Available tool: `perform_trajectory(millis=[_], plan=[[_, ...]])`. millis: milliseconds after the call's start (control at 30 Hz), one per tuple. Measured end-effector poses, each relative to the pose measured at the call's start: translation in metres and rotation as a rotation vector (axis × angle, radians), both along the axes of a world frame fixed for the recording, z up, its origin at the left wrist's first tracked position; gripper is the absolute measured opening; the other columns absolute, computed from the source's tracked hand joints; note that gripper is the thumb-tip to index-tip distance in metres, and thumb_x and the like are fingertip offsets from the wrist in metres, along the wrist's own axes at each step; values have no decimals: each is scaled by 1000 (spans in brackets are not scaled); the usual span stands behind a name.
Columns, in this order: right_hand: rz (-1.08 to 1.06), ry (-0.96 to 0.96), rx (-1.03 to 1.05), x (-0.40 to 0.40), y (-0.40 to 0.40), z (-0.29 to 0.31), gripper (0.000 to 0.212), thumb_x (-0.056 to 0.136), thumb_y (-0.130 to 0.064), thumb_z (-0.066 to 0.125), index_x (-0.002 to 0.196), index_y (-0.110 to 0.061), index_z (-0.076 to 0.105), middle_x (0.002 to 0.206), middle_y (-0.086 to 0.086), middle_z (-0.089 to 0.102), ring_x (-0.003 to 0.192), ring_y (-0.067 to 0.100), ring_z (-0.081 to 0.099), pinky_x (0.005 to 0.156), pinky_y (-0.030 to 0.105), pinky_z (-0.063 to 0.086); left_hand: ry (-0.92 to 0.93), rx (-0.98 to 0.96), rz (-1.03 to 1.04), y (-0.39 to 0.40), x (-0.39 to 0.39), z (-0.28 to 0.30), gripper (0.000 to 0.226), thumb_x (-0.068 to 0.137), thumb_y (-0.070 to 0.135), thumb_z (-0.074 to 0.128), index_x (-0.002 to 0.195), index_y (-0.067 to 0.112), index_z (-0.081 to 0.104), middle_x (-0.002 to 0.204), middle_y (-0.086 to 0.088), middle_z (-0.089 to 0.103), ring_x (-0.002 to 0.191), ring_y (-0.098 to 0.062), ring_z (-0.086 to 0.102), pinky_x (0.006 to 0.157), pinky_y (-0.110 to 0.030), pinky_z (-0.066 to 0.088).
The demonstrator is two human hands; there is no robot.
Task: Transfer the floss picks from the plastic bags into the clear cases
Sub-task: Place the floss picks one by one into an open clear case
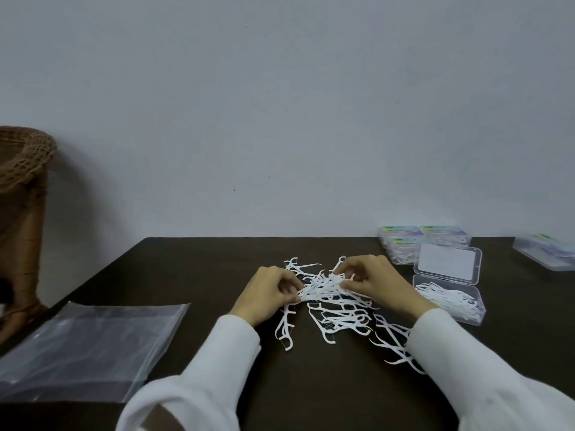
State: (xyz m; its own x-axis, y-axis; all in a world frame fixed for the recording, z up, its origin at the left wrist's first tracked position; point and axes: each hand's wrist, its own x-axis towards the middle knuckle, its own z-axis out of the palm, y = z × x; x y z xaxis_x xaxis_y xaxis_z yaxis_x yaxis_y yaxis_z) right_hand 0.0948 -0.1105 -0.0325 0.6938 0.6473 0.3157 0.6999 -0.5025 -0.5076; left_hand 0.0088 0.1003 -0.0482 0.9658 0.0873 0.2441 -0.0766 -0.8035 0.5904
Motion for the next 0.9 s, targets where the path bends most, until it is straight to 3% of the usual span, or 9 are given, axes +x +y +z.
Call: perform_trajectory(millis=[233,367,533,800,900], plan=[[-43,9,61,3,-10,3,15,80,-15,71,92,-24,70,79,-11,62,71,0,52,63,4,38,-15,86,21,-2,-1,-3,7,80,21,73,87,23,73,85,6,67,76,-4,60,73,-21,51],[-70,23,104,4,-17,5,16,81,-14,70,94,-24,68,84,-10,63,73,2,53,63,4,39,-24,112,26,-6,-2,-4,15,77,32,77,89,25,71,87,7,60,76,-5,58,71,-22,47],[-97,35,135,3,-23,7,10,82,-16,69,89,-23,70,72,-9,56,66,5,50,60,10,35,-35,112,45,-10,1,-7,27,80,26,75,106,23,69,90,4,66,77,-9,60,75,-24,50],[-146,101,345,-3,-33,15,13,78,-13,73,82,-25,71,66,-3,58,62,9,53,53,10,39,-57,269,8,-18,-1,-4,15,90,22,63,101,15,69,95,0,67,90,-14,62,83,-29,50],[-155,115,380,-4,-40,16,13,77,-15,74,80,-27,71,70,3,66,63,13,62,59,13,45,-93,362,-3,-23,-3,-2,15,93,19,57,99,12,68,97,-2,68,93,-17,61,83,-32,49]])
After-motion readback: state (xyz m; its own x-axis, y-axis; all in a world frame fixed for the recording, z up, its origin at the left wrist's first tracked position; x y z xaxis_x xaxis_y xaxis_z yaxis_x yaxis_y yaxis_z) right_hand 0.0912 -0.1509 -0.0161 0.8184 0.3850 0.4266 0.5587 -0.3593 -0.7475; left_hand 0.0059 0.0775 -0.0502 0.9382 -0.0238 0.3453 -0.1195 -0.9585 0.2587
